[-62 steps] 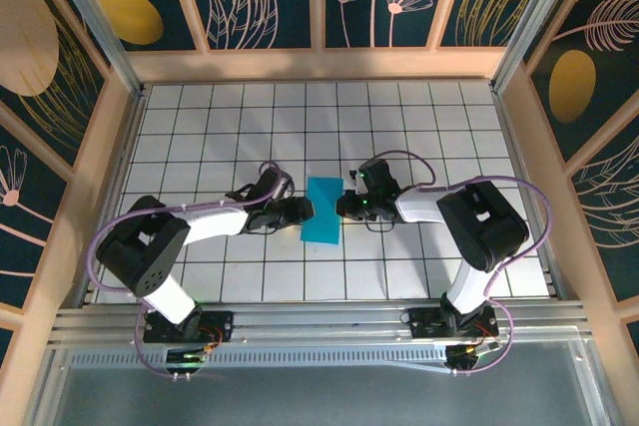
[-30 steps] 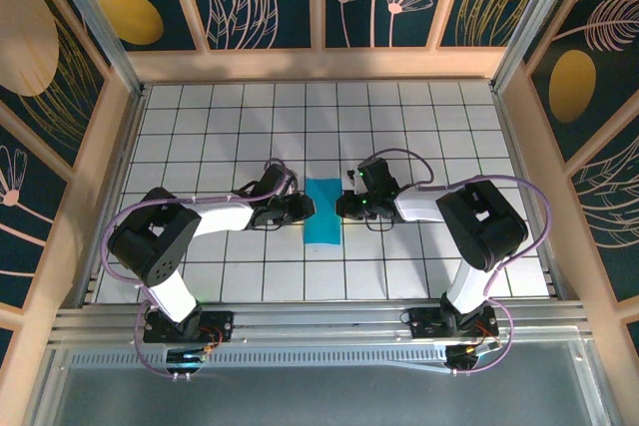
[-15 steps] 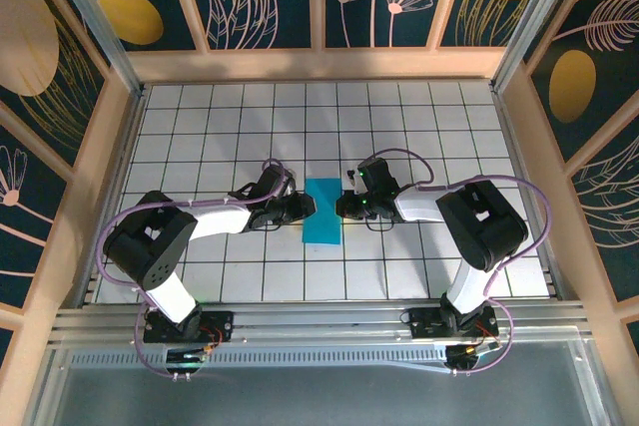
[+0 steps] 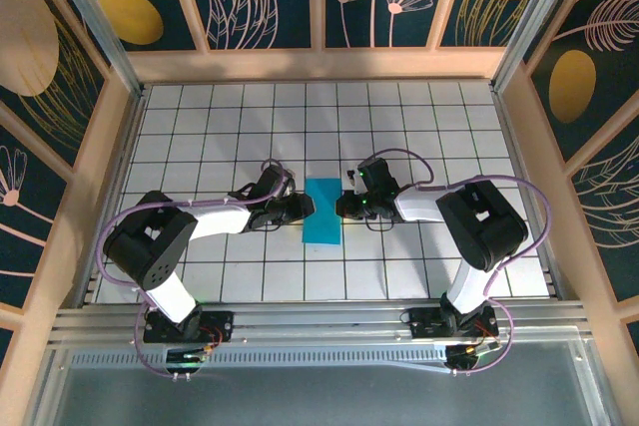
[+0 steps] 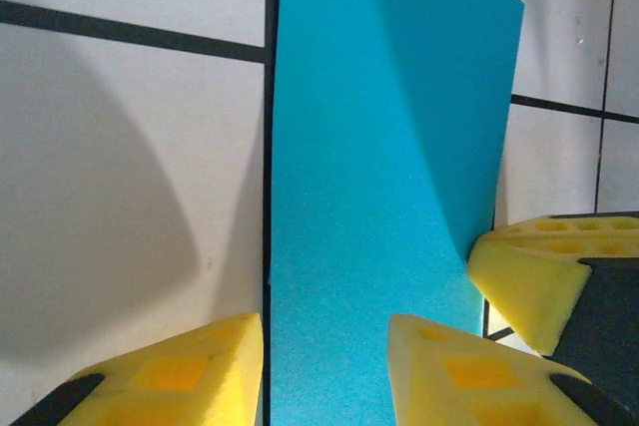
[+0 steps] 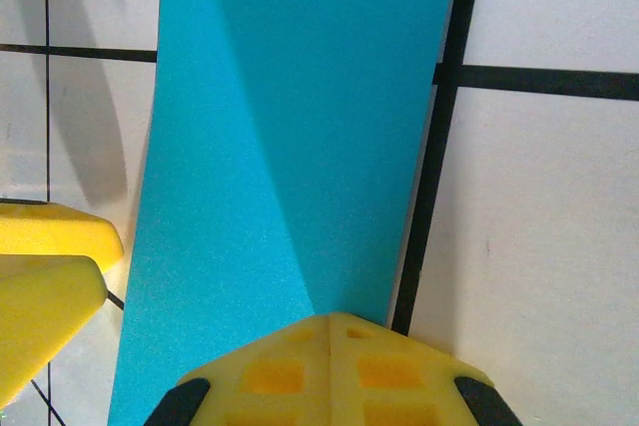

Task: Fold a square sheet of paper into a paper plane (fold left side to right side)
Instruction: Third fold the triangle at the center of the table.

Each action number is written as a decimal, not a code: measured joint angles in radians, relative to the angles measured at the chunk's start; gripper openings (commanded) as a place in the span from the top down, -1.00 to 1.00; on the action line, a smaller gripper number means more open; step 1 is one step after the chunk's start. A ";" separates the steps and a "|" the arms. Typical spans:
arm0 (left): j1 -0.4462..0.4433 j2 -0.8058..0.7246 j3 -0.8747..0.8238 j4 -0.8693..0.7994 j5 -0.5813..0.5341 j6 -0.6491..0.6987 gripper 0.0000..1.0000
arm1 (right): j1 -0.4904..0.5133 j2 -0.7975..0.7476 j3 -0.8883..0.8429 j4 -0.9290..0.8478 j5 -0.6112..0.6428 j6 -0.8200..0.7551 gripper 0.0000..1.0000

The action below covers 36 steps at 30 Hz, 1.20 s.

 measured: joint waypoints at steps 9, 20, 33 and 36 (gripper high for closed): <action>0.005 0.028 0.000 0.004 0.029 0.005 0.36 | 0.000 0.000 0.000 0.000 0.000 0.000 1.00; 0.010 0.030 -0.006 0.026 0.048 0.003 0.43 | 0.000 0.000 0.000 0.000 0.000 0.000 1.00; 0.011 0.009 -0.021 0.052 0.066 -0.008 0.58 | 0.000 0.000 0.000 0.000 -0.003 0.000 1.00; 0.010 0.009 -0.021 0.053 0.066 -0.011 0.70 | 0.000 0.000 0.000 0.000 -0.003 0.000 1.00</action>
